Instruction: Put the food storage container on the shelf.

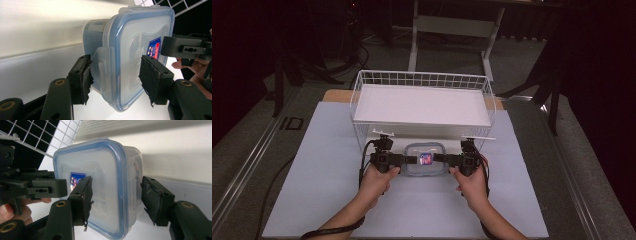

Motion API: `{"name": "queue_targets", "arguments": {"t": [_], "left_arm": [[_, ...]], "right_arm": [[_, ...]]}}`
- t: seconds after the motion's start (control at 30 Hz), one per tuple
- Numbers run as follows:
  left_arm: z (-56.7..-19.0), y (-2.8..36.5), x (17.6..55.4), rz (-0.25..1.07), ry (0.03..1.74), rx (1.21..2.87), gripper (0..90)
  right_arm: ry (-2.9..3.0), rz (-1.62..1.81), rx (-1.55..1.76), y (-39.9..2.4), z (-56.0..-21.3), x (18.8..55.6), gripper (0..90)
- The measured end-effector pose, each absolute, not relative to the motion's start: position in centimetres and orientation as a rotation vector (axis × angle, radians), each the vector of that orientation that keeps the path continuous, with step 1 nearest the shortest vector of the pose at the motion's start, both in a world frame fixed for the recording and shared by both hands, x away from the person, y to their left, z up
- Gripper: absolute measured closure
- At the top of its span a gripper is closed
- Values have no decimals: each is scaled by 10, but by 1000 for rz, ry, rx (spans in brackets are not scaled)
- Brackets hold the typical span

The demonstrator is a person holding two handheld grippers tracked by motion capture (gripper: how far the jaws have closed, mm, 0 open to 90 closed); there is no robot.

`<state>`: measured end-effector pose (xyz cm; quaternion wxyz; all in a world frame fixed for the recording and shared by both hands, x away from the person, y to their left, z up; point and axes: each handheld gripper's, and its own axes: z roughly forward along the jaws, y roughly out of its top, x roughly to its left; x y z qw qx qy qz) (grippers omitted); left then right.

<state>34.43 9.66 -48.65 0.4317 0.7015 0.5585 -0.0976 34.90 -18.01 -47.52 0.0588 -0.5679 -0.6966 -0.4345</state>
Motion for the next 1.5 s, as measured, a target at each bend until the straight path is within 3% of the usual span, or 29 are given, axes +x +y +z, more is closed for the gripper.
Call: {"name": "queue_targets", "arguments": {"t": [0.87, 1.17, 1.5], "left_arm": [[-508, 103, 377, -166, 1382, 1684, 450], [-513, 109, 384, -160, 1306, 1696, 445], [-524, 112, 390, -162, 1275, 1599, 435]], "right_arm": [[-2083, -1363, -1762, -171, -503, 380, 416], [-2095, -1374, -1755, -171, -501, 387, 404], [-2205, -1394, -1737, -166, -497, 390, 387]]}}
